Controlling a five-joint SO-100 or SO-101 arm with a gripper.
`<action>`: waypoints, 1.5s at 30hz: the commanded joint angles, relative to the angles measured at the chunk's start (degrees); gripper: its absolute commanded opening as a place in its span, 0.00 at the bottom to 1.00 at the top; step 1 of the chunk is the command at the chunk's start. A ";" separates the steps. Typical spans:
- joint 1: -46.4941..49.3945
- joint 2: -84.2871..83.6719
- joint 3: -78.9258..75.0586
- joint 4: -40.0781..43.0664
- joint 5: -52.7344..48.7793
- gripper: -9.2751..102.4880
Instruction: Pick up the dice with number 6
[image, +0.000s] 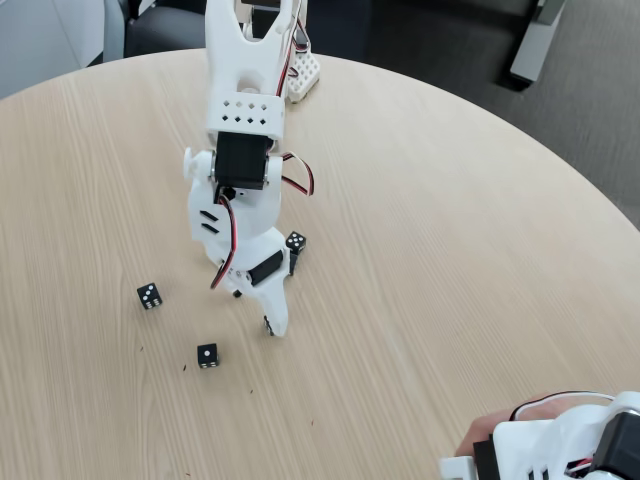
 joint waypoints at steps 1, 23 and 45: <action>-0.44 0.53 -1.32 0.18 -0.53 0.30; -0.44 1.23 -1.05 0.35 -2.02 0.23; -6.24 1.41 -1.05 0.35 0.18 0.27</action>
